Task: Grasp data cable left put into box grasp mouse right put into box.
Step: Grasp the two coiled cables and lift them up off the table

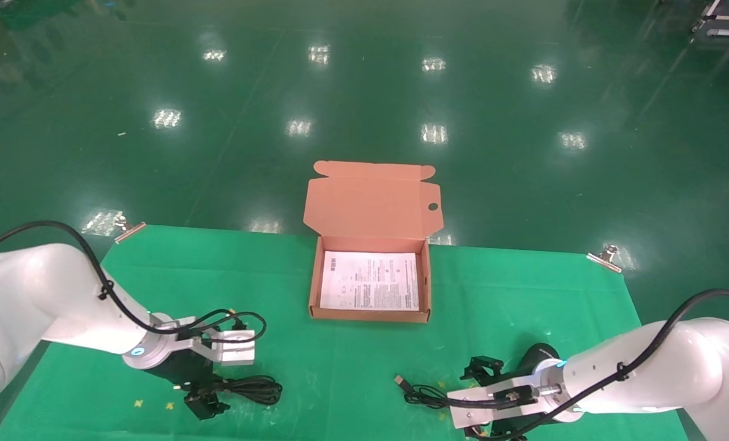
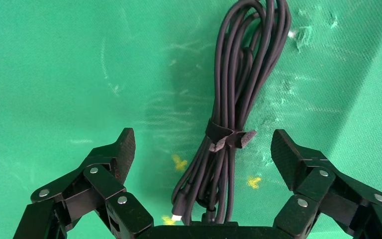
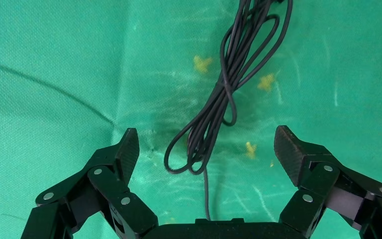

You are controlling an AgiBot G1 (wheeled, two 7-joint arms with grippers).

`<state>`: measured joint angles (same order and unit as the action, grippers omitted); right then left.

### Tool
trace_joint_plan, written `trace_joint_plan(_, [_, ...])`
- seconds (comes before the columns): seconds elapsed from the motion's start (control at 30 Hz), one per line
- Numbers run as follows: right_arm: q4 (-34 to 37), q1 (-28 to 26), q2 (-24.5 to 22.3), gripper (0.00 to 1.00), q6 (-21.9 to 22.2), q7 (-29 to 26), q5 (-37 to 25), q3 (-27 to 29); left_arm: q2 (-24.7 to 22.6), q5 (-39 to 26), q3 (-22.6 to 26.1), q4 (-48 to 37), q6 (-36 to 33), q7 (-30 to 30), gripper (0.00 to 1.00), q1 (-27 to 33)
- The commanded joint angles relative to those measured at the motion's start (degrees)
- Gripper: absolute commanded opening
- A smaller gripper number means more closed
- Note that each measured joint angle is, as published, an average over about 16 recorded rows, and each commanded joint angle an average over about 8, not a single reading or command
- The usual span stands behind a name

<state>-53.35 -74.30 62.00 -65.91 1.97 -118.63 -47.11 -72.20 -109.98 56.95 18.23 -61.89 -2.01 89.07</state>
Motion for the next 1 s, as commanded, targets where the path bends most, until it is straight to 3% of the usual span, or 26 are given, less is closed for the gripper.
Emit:
trace_joint_plan(0.03, [0.96, 0.01, 0.17, 0.0, 0.54, -0.41, -0.19, 0.12, -0.12, 0.0, -0.01, -0.56, 0.09, 0.49, 0.04, 0.13])
trace_joint_plan(0.07, [1.15, 0.02, 0.2, 0.0, 0.64, -0.52, -0.2, 0.17, -0.14, 0.01, -0.01, -0.68, 0.08, 0.56, 0.0, 0.17])
trace_joint_plan(1.0, [-0.1, 0.02, -0.02, 0.0, 0.05, 0.14, -0.03, 0.0, 0.06, 0.02, 0.0, 0.18, -0.02, 0.07, 0.0, -0.02])
